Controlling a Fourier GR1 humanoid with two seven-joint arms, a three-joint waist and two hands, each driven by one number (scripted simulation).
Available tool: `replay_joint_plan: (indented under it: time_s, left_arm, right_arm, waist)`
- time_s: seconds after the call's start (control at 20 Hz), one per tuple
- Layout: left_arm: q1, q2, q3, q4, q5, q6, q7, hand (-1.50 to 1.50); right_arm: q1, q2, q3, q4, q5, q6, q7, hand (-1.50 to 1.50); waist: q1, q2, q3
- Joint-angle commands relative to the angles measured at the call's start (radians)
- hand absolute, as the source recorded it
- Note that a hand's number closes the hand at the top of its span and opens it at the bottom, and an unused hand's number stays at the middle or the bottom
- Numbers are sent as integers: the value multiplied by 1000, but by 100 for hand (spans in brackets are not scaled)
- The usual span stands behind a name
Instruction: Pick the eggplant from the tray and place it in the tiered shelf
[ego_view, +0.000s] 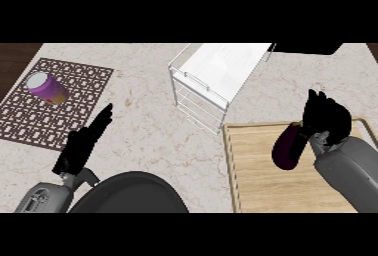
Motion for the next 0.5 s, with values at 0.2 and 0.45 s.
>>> replay_joint_plan:
  time_s: [0.2,0.45]
  left_arm:
    - [42,-37,1,7,24,0,-12,0]
    - [61,-39,-1,10,16,6,-3,0]
  right_arm:
    - [-112,199,-14,246,76,98,243,-150]
    - [-179,230,-19,346,142,160,244,-150]
  waist:
    - [-28,2,-3]
    - [-45,-1,-3]
